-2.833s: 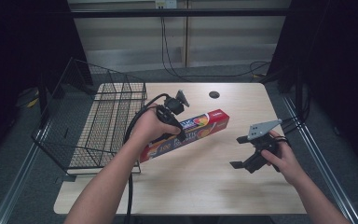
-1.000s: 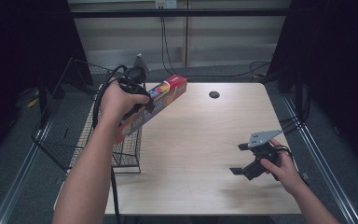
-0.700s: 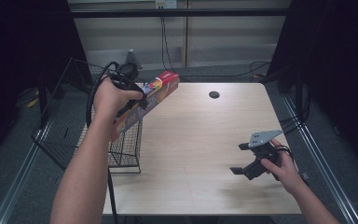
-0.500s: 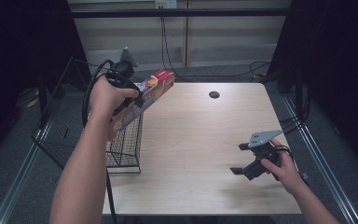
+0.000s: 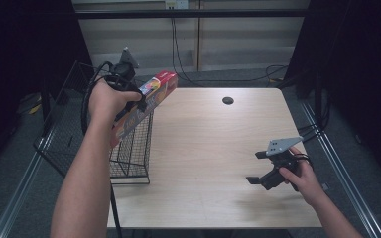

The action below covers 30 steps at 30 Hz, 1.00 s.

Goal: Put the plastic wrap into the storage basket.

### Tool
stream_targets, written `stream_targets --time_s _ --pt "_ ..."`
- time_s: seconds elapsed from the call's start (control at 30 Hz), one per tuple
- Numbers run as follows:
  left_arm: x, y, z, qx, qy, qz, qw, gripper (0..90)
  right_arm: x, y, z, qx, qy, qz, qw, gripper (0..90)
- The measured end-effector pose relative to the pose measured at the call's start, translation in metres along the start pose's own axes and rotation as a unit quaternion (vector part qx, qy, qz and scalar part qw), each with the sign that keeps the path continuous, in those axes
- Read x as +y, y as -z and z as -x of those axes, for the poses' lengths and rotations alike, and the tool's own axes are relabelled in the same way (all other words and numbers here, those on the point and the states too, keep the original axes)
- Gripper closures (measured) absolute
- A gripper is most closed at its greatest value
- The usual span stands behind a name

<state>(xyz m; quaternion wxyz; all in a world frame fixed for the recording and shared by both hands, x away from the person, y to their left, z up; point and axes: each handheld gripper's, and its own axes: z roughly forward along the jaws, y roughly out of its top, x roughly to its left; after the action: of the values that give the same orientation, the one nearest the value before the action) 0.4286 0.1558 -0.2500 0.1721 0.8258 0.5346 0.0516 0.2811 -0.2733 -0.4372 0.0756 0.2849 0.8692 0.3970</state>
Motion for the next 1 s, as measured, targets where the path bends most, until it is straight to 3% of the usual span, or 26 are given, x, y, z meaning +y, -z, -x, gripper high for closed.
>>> stream_targets --time_s 0.63,1.0 --pt "-0.01 0.013 -0.029 0.025 0.049 0.01 0.9984 43.6 0.0 0.0 0.0 0.004 0.0 0.002 1.0 1.8" --pt "-0.014 0.021 -0.043 0.044 0.094 0.026 0.9943 43.6 -0.002 0.0 0.003 0.003 -0.006 0.003 1.0 1.8"
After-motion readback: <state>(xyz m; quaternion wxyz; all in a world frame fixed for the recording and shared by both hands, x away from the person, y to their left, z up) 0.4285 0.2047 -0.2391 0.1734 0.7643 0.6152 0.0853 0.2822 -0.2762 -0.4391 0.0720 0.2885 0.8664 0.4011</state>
